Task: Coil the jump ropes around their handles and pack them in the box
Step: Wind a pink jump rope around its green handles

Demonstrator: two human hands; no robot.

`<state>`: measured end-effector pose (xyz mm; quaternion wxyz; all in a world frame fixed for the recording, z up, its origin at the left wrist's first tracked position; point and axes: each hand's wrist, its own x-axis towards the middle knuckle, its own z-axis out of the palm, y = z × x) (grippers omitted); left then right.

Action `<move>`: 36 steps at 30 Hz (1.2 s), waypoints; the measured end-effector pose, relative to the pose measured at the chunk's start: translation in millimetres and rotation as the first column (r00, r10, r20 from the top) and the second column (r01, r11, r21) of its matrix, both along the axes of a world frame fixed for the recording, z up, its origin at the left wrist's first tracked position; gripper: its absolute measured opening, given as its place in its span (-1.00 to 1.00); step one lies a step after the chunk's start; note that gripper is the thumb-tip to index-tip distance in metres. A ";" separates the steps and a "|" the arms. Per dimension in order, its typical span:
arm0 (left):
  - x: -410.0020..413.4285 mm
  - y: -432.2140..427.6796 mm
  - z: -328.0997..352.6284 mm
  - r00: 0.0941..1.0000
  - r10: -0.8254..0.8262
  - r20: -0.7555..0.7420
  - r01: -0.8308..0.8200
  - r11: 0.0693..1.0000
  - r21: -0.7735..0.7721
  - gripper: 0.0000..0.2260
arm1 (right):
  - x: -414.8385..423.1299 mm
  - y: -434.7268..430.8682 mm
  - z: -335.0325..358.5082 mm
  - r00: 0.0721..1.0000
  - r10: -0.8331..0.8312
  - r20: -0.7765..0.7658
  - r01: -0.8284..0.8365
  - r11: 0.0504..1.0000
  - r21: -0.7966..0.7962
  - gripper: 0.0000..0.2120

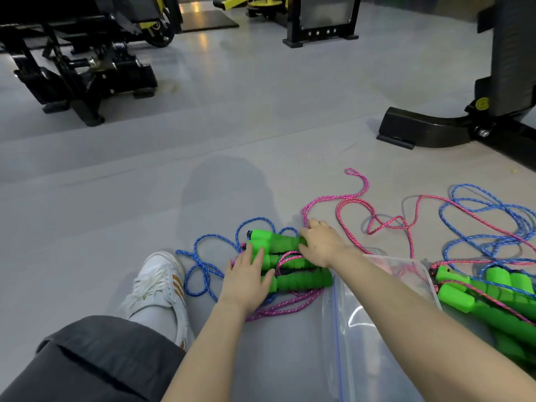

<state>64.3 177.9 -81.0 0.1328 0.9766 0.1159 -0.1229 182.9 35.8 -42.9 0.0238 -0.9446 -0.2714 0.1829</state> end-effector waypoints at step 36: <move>1.5 14.9 136.1 0.715 0.119 0.689 -0.143 0.989 -0.022 -0.18 | -1.1 -30.6 159.5 0.788 -0.016 0.615 -0.193 0.943 0.272 -0.54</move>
